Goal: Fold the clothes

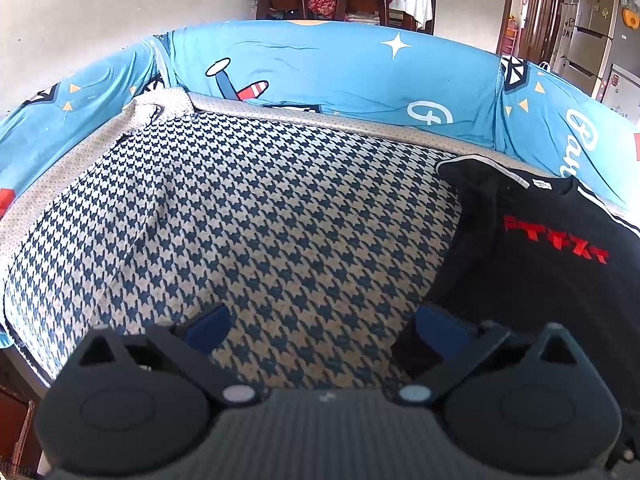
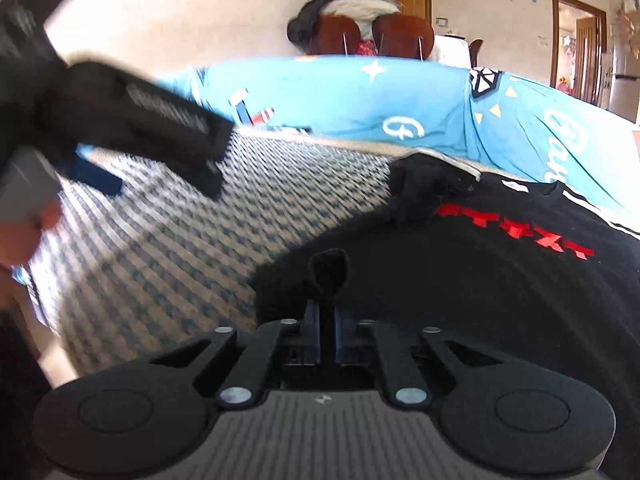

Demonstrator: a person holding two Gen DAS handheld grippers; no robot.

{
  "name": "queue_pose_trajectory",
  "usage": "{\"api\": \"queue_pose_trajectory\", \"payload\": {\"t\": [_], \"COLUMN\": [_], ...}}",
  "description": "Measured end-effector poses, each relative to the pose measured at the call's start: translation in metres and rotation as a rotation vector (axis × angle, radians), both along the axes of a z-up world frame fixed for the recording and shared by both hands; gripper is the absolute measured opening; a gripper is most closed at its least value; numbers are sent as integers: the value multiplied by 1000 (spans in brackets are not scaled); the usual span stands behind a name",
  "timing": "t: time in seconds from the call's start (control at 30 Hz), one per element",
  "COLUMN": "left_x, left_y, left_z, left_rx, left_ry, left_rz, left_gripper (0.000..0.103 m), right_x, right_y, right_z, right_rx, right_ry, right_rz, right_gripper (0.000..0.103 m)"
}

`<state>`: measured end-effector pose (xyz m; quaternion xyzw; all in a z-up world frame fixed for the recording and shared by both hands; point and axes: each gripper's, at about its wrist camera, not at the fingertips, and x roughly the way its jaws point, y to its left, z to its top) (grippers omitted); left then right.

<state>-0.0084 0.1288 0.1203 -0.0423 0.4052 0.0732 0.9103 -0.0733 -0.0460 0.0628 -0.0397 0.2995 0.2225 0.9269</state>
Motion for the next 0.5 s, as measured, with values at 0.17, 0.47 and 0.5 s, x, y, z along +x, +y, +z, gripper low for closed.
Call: {"api": "queue_pose_trajectory", "payload": {"t": [0.17,0.47,0.5], "left_x": [-2,-5,-5], "left_y": [13,34,34], "left_z": [5,2,2], "left_rx": [14,10,9], "left_ry": [-24,-19,-17], "left_rz": [47,117,114], "left_gripper": [103,103,103], "right_x": [-17,-28,-29], "right_y": [6,27,29], "right_z": [18,-1,-4], "right_rx": [132,151,140], "right_ry": [37,147,157], "right_rz": [86,190,194], "right_gripper": [8,8,8]}}
